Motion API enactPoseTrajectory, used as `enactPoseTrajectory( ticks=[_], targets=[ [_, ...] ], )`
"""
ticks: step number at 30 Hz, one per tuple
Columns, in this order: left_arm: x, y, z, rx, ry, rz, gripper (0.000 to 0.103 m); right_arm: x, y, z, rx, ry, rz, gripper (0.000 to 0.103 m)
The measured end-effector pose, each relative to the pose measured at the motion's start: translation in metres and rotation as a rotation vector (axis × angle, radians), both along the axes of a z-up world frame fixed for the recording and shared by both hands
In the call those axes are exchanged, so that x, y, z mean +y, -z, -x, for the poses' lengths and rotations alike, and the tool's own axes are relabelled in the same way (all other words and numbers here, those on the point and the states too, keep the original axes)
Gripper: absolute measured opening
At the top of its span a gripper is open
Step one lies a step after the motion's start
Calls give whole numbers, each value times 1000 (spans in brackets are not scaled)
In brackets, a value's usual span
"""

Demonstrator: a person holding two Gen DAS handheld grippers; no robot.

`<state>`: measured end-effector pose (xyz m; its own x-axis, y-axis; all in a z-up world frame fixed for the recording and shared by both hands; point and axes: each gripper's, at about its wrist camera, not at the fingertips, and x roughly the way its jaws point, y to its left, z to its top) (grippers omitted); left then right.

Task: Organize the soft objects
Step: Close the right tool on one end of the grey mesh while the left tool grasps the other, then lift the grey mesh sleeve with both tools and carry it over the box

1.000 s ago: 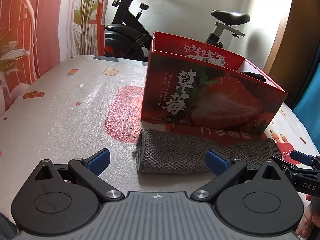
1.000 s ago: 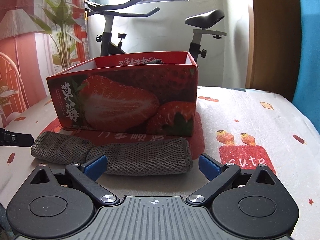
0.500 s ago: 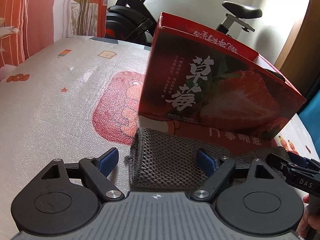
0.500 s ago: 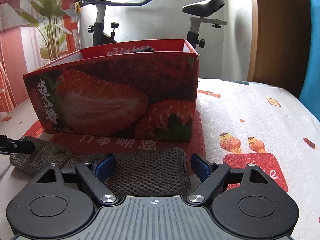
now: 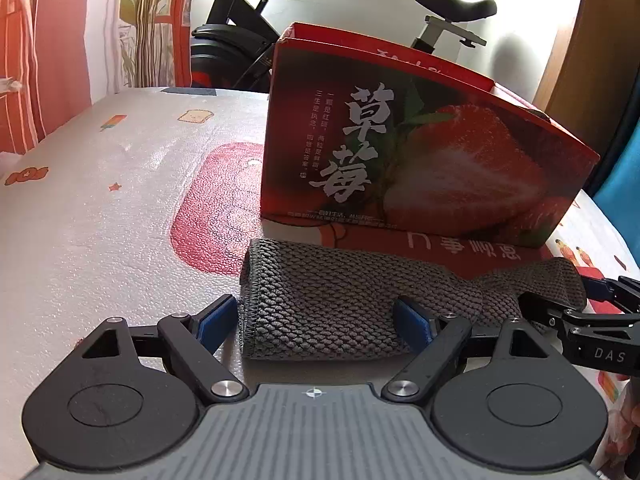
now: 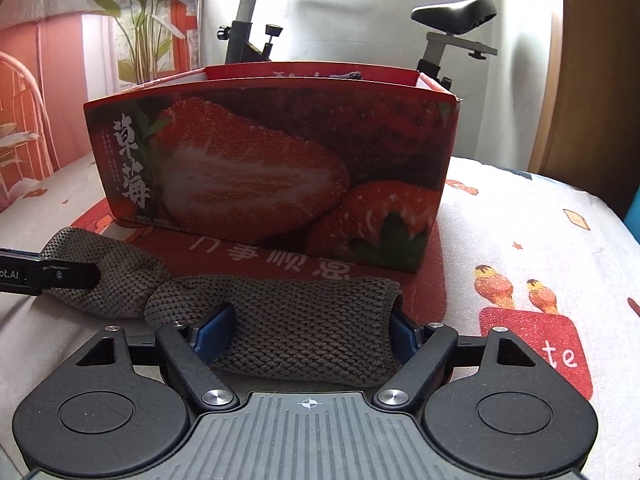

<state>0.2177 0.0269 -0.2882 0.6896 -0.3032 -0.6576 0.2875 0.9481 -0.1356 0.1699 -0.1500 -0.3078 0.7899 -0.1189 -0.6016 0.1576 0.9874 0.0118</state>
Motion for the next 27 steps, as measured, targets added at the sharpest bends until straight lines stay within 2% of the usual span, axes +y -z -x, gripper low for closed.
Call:
enactPoseTrajectory(
  ticks=[8, 15, 18, 21, 22, 24, 27],
  targets=[
    [3, 1, 8, -5, 5, 10, 82, 2, 0, 1, -7, -35, 11, 69],
    [5, 0, 15, -7, 1, 2, 76, 17, 0, 4, -9, -105, 77, 60],
    [6, 0, 16, -8, -3, -6, 67, 21, 0, 5, -13, -120, 92, 55],
    [12, -2, 16, 2, -7, 18, 44, 20, -1, 8, -23, -122, 90, 47],
    [13, -3, 17, 1, -11, 20, 37, 20, -1, 9, -28, -119, 90, 40],
    [13, -5, 19, -12, -19, 7, 33, 19, -2, 12, -43, -114, 85, 24],
    [16, -7, 22, -16, -22, 18, 30, 19, -3, 16, -52, -116, 87, 23]
  ],
)
